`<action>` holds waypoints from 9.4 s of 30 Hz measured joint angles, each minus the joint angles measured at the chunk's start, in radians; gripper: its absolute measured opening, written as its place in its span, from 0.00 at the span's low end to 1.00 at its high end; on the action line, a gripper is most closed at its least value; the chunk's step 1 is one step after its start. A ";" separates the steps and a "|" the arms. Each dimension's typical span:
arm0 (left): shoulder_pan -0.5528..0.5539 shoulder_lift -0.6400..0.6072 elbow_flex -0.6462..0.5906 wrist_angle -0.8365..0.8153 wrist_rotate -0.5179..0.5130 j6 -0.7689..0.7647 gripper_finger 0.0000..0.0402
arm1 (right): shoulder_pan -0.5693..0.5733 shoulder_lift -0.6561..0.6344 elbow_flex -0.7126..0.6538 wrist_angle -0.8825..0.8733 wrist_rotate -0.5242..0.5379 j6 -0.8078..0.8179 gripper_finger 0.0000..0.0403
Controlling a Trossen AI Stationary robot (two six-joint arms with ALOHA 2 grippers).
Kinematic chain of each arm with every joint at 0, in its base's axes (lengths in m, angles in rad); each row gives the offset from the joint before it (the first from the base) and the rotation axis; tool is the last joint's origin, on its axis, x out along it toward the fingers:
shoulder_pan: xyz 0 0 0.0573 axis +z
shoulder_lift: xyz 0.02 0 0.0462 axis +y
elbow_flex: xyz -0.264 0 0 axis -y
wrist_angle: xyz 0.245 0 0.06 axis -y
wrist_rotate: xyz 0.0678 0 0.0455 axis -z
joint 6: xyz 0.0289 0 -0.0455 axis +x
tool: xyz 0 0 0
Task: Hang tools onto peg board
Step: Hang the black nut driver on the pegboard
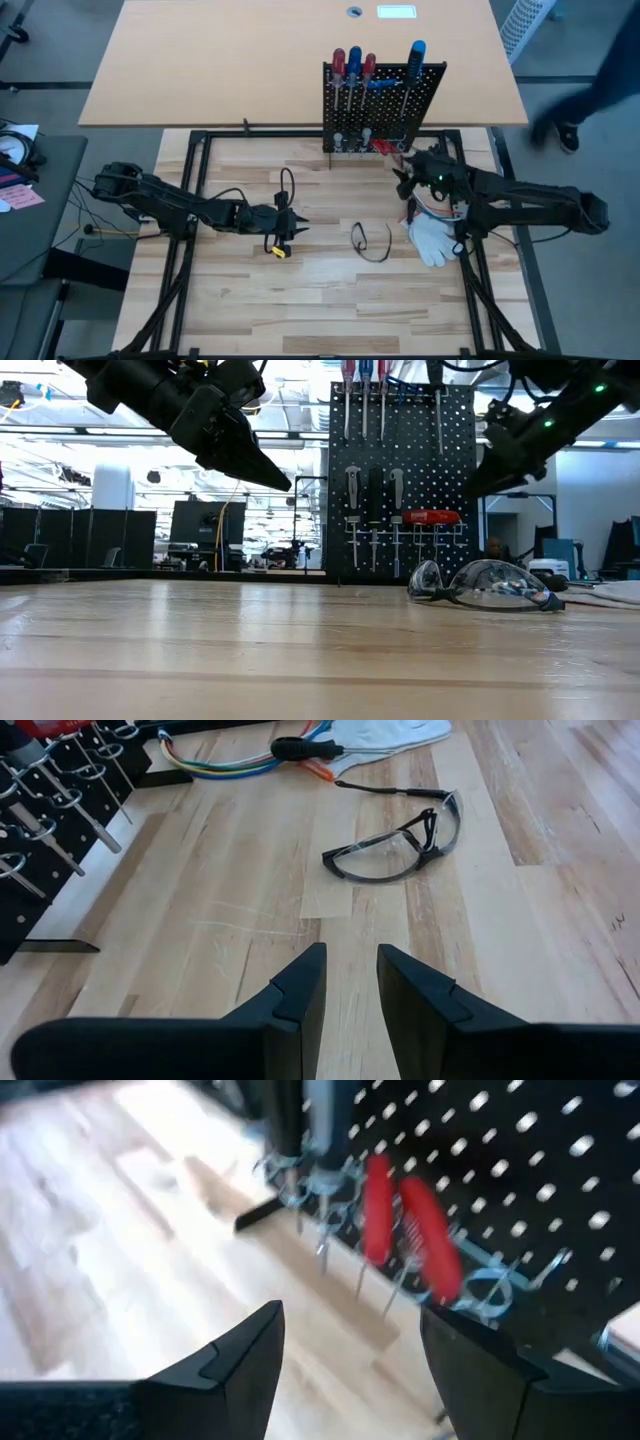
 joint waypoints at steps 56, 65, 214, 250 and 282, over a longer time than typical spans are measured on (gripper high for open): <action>-0.029 0.000 0.000 -0.058 0.000 -0.049 0.22 | 0.249 0.258 0.105 -0.699 0.073 0.956 0.87; -0.033 0.000 0.000 -0.059 0.000 -0.050 0.22 | 0.196 0.375 0.104 -0.525 -0.048 0.848 0.78; 0.090 0.447 0.312 0.517 0.093 0.142 0.10 | 0.674 0.327 0.254 0.452 0.375 -0.255 0.28; 0.026 0.450 0.234 0.168 0.140 0.045 0.30 | -0.166 0.119 0.187 0.201 0.199 -0.241 0.28; 0.021 0.451 0.233 0.153 0.140 0.042 0.30 | -0.169 0.044 0.187 0.142 0.114 -0.175 0.29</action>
